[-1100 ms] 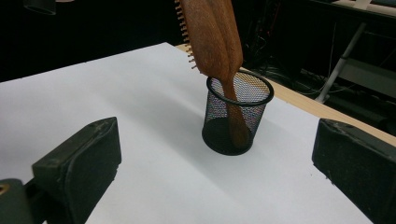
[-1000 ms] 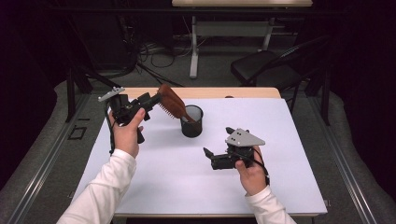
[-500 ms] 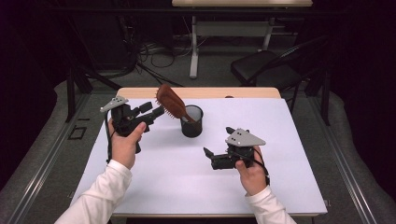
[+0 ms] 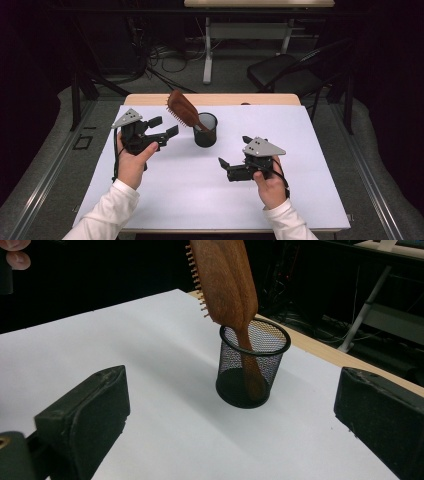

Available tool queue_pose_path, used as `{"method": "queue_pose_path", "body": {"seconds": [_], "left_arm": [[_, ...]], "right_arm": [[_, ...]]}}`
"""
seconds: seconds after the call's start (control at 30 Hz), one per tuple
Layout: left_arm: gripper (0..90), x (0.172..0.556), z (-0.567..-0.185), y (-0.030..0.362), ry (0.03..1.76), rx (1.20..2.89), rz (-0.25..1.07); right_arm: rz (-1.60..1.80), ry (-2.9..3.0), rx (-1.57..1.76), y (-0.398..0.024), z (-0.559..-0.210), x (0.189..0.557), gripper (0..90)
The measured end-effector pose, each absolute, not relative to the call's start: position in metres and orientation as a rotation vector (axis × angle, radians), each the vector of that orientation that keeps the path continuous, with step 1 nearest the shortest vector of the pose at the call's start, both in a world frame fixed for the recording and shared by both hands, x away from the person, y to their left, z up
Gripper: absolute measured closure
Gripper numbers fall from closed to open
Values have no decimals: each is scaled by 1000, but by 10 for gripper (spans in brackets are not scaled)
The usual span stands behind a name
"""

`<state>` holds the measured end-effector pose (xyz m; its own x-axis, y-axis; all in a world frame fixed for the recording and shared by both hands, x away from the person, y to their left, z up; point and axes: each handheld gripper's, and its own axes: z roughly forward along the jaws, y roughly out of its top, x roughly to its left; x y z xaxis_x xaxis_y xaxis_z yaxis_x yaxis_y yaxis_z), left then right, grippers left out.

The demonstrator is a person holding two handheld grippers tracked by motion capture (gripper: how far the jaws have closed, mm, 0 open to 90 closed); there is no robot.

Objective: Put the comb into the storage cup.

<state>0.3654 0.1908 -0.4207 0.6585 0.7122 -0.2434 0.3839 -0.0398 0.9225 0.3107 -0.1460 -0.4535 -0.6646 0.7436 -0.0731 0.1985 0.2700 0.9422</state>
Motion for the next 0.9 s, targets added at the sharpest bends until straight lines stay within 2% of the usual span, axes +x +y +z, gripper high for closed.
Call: {"method": "queue_pose_path", "body": {"seconds": [0.2,0.57,0.9], "left_arm": [[152,364,-425,198,914,1665,314],[159,356,-432,205,872,1707,297],[159,339,-426,214,765,1819,365]], "right_arm": [[1390,2044,847,-144,-456,312,12],[1397,2040,860,-146,-455,312,12],[1396,2034,867,-153,-446,311,12]]}}
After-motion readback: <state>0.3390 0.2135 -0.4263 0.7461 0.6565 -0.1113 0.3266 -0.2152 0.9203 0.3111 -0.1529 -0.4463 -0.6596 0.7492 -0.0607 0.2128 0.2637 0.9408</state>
